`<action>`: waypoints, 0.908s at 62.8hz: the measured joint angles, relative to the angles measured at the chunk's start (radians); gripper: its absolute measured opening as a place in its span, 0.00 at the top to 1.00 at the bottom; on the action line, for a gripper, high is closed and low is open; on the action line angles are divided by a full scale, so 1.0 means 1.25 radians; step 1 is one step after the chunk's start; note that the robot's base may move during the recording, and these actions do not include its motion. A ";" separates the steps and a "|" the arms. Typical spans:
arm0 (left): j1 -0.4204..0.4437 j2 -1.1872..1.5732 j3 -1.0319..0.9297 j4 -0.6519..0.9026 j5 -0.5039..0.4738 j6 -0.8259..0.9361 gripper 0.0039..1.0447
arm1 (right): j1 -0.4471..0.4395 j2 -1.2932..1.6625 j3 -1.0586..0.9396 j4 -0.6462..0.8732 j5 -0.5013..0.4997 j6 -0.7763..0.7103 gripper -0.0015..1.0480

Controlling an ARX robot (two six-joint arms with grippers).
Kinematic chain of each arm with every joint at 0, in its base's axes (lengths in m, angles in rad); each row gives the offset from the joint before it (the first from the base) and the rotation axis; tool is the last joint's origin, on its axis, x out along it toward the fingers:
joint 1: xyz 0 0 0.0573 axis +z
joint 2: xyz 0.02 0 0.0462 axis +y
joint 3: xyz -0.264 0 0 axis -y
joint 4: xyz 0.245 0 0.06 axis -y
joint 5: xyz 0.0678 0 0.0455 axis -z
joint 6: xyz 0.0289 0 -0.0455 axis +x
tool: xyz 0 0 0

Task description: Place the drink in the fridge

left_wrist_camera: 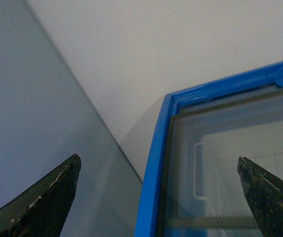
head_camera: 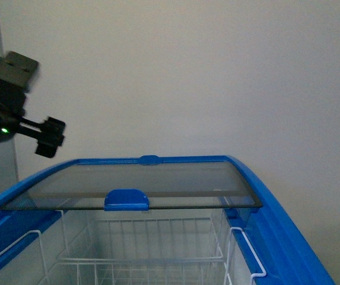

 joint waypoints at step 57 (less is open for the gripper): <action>0.064 -1.022 -0.946 -0.117 0.177 -0.325 0.98 | -0.031 0.445 0.380 -0.273 -0.473 -0.524 0.65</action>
